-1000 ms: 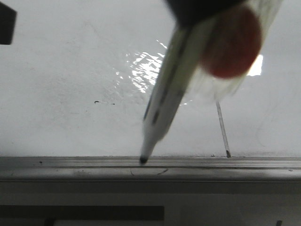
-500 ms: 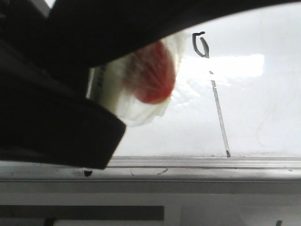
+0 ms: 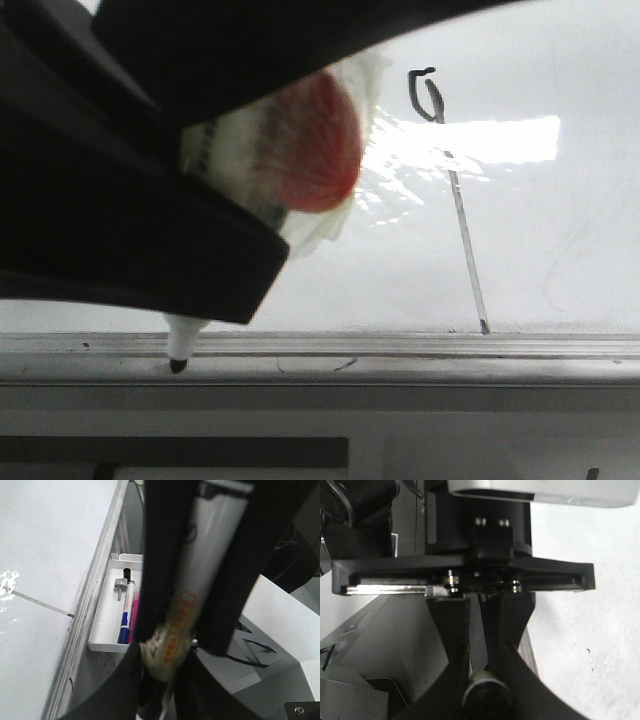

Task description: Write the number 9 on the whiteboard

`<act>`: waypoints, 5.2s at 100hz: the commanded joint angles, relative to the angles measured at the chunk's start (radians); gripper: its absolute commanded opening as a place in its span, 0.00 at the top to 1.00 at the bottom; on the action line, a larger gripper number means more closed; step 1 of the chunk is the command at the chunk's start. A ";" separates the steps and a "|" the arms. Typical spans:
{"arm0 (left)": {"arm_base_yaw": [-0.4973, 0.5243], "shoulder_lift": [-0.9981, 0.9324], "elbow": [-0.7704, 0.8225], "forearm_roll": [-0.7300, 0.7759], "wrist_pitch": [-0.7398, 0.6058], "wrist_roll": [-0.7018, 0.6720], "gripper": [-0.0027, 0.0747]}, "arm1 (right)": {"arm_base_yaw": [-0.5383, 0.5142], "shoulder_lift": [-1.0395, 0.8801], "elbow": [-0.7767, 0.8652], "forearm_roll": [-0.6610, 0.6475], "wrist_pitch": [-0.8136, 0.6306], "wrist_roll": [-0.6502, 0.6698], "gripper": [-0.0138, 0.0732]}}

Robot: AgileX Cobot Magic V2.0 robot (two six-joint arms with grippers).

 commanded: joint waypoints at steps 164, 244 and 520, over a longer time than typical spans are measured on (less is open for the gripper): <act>-0.010 0.200 -0.099 -0.387 -0.846 -0.477 0.99 | -0.182 -0.372 -0.033 0.088 -0.069 -0.002 0.91; -0.010 0.051 -0.070 -0.363 -0.950 -0.444 0.27 | -0.184 -0.388 -0.033 0.034 -0.057 -0.002 0.91; 0.407 -1.141 0.611 1.083 -0.486 -1.521 0.99 | -0.184 -0.699 0.146 -0.628 0.222 0.503 0.88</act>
